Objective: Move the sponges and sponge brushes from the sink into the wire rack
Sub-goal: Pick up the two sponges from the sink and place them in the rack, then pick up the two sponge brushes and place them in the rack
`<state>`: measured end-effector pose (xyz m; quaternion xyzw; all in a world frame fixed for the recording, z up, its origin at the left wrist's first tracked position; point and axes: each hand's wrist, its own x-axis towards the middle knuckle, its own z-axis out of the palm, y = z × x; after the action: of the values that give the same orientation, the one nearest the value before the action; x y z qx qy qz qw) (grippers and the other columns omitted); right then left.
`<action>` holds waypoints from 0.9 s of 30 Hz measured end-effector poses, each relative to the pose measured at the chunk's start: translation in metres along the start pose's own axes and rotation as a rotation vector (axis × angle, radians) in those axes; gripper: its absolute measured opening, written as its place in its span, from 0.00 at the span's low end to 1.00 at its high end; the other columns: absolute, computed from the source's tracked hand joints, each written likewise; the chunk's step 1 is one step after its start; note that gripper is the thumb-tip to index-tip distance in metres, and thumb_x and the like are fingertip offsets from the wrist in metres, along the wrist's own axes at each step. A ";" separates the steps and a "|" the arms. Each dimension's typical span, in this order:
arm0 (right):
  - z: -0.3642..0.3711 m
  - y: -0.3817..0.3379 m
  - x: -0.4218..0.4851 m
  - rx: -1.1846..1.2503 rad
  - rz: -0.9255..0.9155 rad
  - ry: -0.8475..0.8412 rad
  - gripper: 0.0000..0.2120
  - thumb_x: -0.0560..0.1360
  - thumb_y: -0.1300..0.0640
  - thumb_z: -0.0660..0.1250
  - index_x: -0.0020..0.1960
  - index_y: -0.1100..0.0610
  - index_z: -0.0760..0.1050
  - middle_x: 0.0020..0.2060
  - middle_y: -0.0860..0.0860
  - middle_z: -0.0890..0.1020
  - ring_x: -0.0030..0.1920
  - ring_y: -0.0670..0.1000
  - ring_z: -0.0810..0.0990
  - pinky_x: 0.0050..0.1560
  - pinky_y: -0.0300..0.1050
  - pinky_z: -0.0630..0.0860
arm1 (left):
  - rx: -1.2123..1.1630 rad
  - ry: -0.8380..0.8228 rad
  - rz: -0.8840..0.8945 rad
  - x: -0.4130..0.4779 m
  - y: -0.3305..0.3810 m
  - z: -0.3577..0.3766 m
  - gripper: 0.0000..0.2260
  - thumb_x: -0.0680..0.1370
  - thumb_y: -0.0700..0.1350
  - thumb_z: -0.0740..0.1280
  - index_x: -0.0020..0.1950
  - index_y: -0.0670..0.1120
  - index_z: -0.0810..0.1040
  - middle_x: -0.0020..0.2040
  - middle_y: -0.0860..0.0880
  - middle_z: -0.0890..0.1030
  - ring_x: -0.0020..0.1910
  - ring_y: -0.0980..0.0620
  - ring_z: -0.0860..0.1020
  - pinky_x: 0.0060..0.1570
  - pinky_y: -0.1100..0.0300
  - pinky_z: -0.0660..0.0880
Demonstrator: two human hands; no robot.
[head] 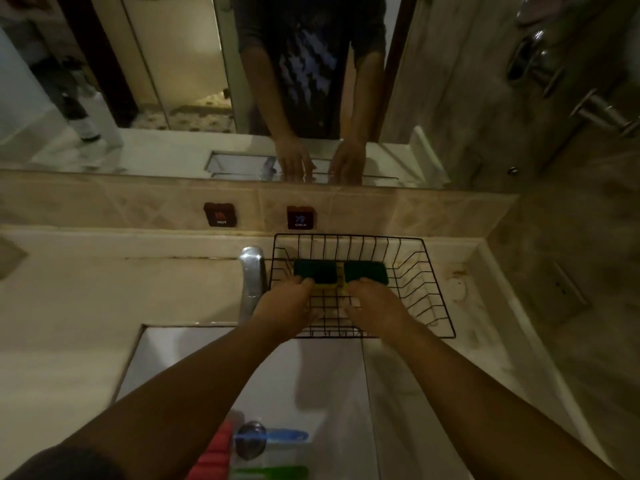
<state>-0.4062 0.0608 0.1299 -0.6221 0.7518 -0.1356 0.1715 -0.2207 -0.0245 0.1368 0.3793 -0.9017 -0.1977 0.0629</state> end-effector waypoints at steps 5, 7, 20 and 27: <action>0.015 -0.043 -0.049 0.011 -0.001 0.086 0.04 0.77 0.53 0.65 0.45 0.53 0.76 0.42 0.47 0.76 0.44 0.50 0.76 0.37 0.40 0.70 | -0.050 -0.078 0.088 -0.057 -0.021 -0.014 0.18 0.77 0.52 0.69 0.64 0.50 0.72 0.57 0.48 0.81 0.54 0.50 0.79 0.51 0.57 0.77; 0.025 -0.057 -0.066 -0.032 0.007 0.093 0.08 0.78 0.51 0.65 0.52 0.53 0.78 0.47 0.48 0.79 0.47 0.49 0.77 0.43 0.42 0.74 | 0.025 -0.135 0.120 -0.080 -0.037 -0.017 0.18 0.77 0.55 0.68 0.64 0.50 0.73 0.58 0.47 0.80 0.54 0.50 0.78 0.52 0.55 0.78; 0.114 -0.127 -0.139 -0.013 0.196 -0.083 0.14 0.77 0.46 0.65 0.58 0.52 0.76 0.52 0.51 0.81 0.47 0.48 0.77 0.45 0.41 0.69 | 0.040 -0.274 -0.001 -0.186 -0.108 0.008 0.18 0.76 0.57 0.67 0.62 0.50 0.74 0.56 0.50 0.79 0.52 0.52 0.77 0.52 0.58 0.74; 0.146 -0.122 -0.141 0.098 0.236 -0.173 0.12 0.77 0.49 0.67 0.57 0.54 0.77 0.50 0.51 0.81 0.46 0.49 0.77 0.47 0.42 0.74 | 0.022 -0.298 -0.146 -0.217 -0.109 0.030 0.13 0.76 0.52 0.67 0.57 0.48 0.77 0.52 0.49 0.79 0.48 0.52 0.77 0.49 0.57 0.76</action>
<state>-0.2118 0.1770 0.0612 -0.5295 0.7948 -0.0968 0.2803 -0.0041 0.0693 0.0737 0.4109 -0.8732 -0.2460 -0.0903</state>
